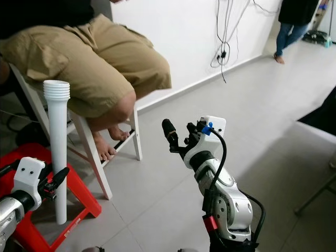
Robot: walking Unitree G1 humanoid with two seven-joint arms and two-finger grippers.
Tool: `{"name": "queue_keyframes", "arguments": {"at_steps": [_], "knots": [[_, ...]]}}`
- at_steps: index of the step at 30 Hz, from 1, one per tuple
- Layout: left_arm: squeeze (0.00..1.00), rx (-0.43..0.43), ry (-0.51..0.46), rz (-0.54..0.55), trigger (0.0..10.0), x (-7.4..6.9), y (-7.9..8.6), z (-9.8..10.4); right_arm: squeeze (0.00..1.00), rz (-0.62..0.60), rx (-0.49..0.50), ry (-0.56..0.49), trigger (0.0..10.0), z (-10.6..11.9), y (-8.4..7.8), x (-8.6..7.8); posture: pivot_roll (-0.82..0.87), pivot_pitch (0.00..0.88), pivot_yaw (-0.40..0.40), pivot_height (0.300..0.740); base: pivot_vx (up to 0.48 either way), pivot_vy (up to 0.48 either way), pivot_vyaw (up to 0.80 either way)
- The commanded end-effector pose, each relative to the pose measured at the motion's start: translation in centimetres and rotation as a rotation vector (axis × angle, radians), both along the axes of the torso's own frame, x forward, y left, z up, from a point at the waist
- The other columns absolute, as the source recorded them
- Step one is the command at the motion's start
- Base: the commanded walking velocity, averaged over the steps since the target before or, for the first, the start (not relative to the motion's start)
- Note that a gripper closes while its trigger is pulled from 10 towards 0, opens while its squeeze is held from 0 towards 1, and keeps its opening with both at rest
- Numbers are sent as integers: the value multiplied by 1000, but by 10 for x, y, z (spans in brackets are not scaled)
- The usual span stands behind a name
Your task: Building children table
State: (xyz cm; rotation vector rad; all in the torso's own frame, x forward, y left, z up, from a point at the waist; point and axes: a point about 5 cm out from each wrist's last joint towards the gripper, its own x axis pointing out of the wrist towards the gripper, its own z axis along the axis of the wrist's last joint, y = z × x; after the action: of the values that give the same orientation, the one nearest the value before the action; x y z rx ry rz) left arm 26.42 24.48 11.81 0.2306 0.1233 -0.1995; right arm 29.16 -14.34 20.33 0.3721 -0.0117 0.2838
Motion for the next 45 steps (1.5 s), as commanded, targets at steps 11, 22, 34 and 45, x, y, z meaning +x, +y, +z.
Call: {"name": "queue_keyframes", "arguments": {"at_steps": [11, 22, 34, 45], "knots": [[0, 7, -11, 12, 10000, 12, -13, 1, 0, -54, 17, 8, 10000, 2, -8, 5, -1, 0, -35, 680, 0, 0, 0], [0, 10, -20, 19, 10000, 15, -16, 3, 0, -96, -37, 0, 10000, -3, -15, 0, 2, 0, -33, 715, 0, 0, 0], [0, -5, -35, 8, 10000, 17, -24, 6, 0, -120, -42, 29, 10000, -11, -18, 0, 9, 0, -42, 740, 0, 0, 0], [0, -5, -52, 9, 10000, 19, -25, 9, 0, -129, -52, 39, 10000, -17, -17, -2, 11, 0, -47, 740, 0, 0, 0]]}}
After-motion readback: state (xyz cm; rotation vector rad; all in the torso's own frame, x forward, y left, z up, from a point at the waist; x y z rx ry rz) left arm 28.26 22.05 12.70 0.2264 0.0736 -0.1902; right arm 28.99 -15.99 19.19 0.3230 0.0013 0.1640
